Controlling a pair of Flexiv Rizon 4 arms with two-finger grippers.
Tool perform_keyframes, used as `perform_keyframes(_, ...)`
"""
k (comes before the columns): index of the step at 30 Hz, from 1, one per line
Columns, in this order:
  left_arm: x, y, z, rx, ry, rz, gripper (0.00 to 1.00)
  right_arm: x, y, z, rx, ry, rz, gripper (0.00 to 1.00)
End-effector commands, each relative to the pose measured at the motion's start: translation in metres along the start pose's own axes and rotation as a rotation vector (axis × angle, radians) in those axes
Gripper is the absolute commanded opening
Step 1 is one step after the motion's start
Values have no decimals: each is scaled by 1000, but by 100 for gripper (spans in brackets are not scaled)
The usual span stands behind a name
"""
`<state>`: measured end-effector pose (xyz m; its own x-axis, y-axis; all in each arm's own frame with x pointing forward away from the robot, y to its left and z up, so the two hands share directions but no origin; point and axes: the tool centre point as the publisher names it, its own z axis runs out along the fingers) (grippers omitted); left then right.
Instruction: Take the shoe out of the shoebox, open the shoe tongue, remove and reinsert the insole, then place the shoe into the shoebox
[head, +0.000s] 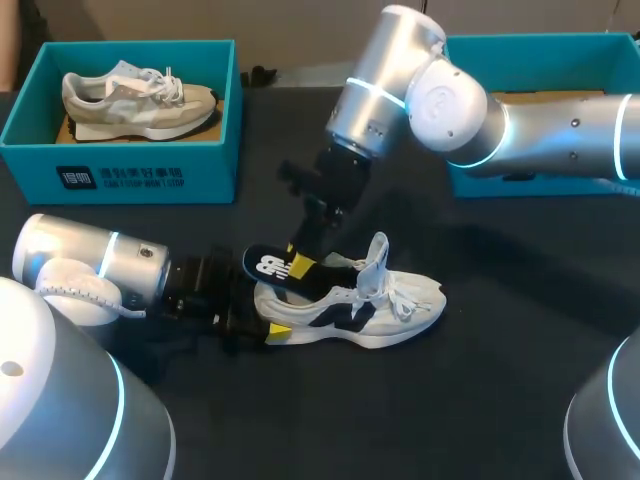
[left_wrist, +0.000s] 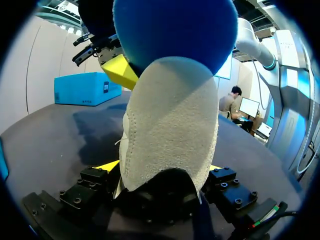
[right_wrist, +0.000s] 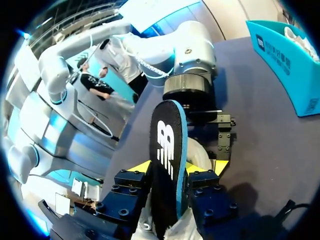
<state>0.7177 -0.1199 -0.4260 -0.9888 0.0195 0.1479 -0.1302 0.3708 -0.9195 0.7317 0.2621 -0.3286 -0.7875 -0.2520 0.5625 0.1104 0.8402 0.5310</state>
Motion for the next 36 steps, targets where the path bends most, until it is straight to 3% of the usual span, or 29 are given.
perform_keyframes(1,-1,2,2,-2,0,0,0,2,1,2,0,10,6,37)
perform_keyframes(18,-1,2,2,-2,0,0,0,-1,0,8,11,111,17,31)
perform_keyframes(21,-1,2,2,-2,0,0,0,-1,-1,11,10,120,21,26)
perform_keyframes(25,-1,2,2,-2,0,0,0,-2,-1,13,4,126,23,0)
perform_keyframes(32,-1,2,2,-2,0,0,0,1,0,7,3,114,30,0)
perform_keyframes(36,-1,2,2,-2,0,0,0,6,7,-4,-44,56,17,0)
